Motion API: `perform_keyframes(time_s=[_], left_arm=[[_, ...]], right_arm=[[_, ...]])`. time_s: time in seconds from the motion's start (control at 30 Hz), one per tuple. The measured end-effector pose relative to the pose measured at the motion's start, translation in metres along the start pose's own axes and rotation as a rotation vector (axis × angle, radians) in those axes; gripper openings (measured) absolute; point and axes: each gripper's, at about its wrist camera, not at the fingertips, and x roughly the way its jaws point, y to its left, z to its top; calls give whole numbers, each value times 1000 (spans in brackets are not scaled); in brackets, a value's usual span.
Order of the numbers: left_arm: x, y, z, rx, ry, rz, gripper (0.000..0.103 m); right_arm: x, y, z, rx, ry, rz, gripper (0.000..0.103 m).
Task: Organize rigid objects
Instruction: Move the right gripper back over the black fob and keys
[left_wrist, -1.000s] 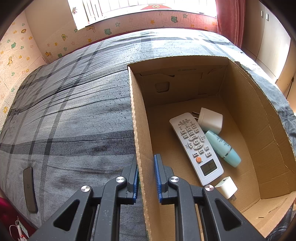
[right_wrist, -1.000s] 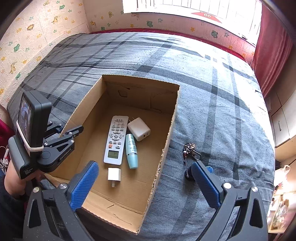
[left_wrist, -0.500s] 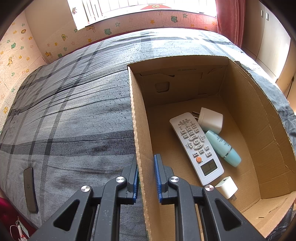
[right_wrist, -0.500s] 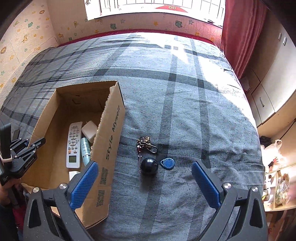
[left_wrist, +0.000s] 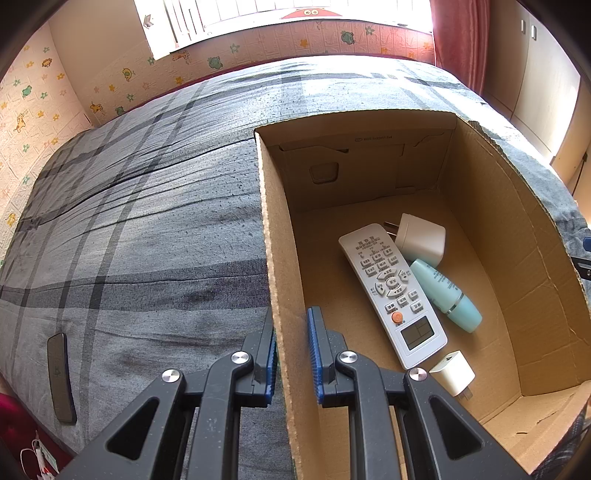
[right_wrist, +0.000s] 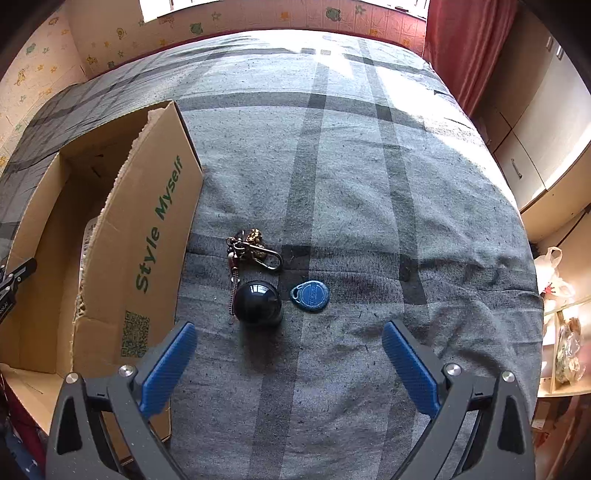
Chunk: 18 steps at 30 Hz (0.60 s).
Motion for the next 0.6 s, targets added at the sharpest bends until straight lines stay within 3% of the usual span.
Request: perform_keyframes(time_s=[0.17, 0.6], left_arm=[[0, 0, 0, 0, 0, 0, 16], [1, -1, 0, 0, 2, 0, 16]], right_arm=[[21, 1, -8, -15, 35, -4, 100], [60, 8, -12, -39, 64, 4, 82]])
